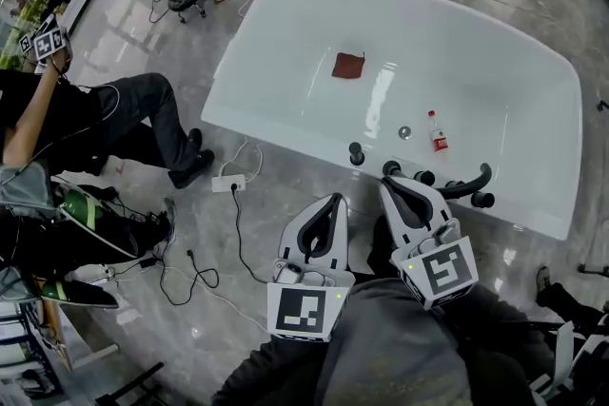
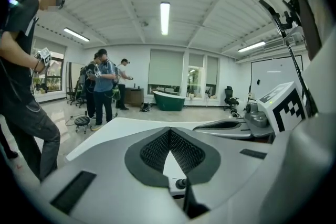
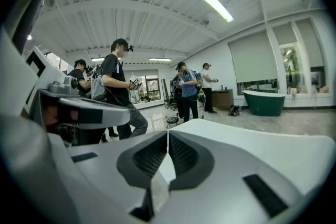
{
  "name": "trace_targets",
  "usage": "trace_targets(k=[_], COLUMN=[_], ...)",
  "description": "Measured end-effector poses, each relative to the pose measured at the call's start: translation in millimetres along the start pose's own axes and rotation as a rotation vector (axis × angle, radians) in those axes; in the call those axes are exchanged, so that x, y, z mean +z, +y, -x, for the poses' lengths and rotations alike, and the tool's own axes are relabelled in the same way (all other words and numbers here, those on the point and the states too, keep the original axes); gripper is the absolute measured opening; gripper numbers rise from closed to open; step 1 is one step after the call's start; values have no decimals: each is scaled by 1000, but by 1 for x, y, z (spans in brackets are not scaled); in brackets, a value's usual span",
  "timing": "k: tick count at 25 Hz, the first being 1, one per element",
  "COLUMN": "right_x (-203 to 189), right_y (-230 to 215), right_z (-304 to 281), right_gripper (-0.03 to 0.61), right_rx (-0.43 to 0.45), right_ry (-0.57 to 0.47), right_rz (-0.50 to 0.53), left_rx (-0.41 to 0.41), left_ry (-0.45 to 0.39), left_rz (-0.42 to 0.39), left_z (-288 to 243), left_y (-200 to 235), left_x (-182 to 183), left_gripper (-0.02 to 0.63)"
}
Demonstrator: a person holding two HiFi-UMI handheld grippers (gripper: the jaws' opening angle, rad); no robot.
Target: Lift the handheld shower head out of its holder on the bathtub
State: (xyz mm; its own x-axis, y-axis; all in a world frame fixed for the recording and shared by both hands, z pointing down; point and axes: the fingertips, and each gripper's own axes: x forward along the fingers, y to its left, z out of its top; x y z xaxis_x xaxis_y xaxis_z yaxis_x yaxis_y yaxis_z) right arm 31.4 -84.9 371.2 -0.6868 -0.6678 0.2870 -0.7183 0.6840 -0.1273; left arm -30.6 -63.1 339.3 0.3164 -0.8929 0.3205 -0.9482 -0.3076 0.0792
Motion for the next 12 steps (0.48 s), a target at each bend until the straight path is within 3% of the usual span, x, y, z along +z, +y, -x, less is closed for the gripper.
trace_targets(k=[12], right_x=[0], right_y=[-8], right_z=[-64], right_gripper=[5], right_rx=[-81], right_ry=[37], right_rz=[-6], left_rx=[-116], left_ry=[20], left_rz=[8], left_z=[-47], left_y=[52], left_x=[-2], left_gripper=[3])
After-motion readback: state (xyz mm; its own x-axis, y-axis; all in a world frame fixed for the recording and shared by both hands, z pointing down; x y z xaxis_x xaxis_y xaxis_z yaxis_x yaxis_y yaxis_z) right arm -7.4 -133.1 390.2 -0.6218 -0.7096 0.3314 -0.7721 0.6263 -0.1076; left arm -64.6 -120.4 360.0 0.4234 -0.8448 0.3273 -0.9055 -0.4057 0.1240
